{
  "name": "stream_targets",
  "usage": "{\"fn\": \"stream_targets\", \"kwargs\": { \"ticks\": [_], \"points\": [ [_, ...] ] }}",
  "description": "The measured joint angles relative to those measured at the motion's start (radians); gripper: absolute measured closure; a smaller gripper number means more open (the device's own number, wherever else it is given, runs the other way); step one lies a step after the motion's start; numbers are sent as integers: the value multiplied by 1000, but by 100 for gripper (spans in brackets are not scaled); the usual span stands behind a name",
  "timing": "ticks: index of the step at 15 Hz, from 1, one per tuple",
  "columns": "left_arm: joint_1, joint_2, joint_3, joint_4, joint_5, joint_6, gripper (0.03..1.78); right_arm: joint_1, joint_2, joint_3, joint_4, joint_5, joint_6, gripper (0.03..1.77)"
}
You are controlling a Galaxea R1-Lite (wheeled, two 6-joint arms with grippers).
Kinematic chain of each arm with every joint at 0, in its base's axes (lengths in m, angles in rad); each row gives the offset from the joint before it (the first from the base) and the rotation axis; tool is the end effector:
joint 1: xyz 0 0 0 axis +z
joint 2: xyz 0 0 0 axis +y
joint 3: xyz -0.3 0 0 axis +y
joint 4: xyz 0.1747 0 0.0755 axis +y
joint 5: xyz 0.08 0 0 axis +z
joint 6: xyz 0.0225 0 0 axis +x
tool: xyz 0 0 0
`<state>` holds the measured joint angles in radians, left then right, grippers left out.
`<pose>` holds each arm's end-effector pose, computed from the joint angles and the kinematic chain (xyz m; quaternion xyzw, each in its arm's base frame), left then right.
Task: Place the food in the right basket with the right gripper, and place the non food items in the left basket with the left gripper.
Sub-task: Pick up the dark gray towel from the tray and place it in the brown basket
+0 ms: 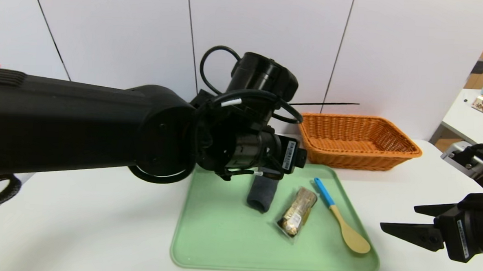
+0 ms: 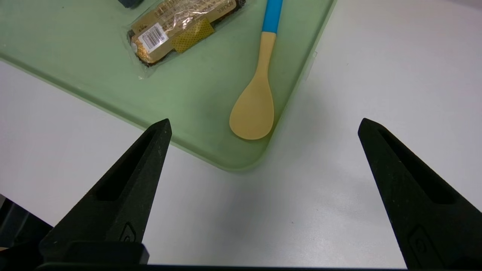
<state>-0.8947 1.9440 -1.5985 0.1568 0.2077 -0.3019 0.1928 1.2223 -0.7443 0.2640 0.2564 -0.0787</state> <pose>0.2469 -0.3003 0.2421 -0.0085 0.2584 -0.2907 0.9212 0.1583 0.0367 0.1999 -0.0242 0.3539 0.2217 0.9083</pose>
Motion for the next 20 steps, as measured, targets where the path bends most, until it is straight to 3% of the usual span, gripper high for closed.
{"fn": "stream_targets", "kwargs": {
  "ticks": [6, 20],
  "points": [
    [0, 138, -50, 25, 76, -18, 12, -7, -12, 10, 1, 1, 0, 9],
    [28, 291, -330, 417, 122, -91, 12, -7, -29, 46, -7, 2, 21, 9]
  ]
}}
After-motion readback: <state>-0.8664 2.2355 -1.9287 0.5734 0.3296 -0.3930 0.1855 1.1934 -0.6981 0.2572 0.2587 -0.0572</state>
